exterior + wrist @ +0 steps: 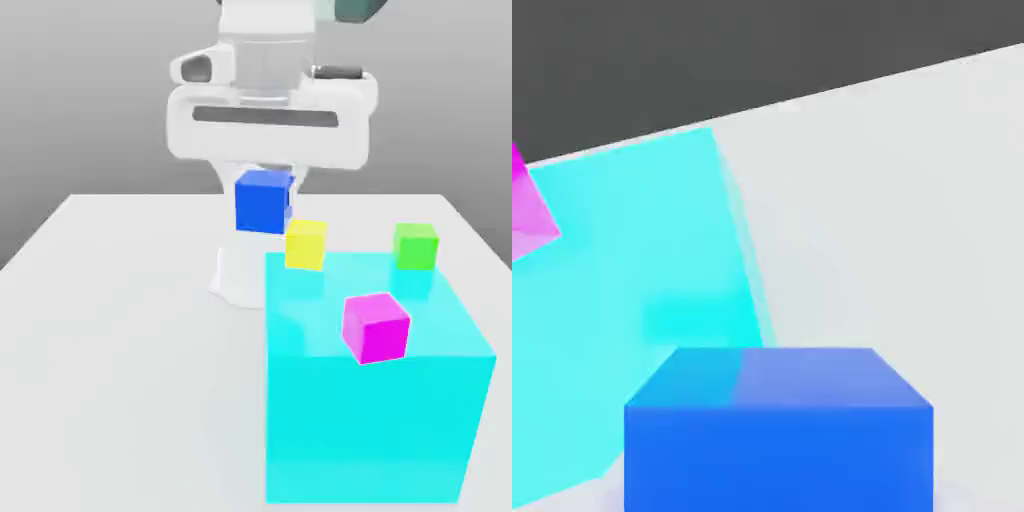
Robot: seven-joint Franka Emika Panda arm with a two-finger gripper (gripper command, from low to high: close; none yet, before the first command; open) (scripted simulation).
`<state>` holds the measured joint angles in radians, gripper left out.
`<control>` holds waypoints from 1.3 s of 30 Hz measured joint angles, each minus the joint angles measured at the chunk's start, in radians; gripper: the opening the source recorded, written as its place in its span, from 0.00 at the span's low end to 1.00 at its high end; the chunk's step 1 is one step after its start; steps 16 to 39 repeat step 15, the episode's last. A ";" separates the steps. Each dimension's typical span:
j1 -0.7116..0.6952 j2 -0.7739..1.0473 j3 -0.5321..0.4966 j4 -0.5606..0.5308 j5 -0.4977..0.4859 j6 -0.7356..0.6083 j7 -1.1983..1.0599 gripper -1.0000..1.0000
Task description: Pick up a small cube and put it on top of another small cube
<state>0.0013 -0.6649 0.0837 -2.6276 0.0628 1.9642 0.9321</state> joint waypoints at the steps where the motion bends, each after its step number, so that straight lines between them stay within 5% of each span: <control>1: 0.020 -0.036 0.001 -0.016 0.003 -0.020 -0.025 0.00; 5: 0.097 -0.173 0.008 -0.084 0.015 -0.089 -0.121 0.00; 9: 0.114 -0.167 0.022 -0.201 0.030 0.034 -0.145 0.00; 10: 0.114 -0.161 0.026 -0.223 0.034 0.062 -0.147 1.00; 39: 0.114 -0.161 0.026 -0.223 0.034 0.062 -0.147 1.00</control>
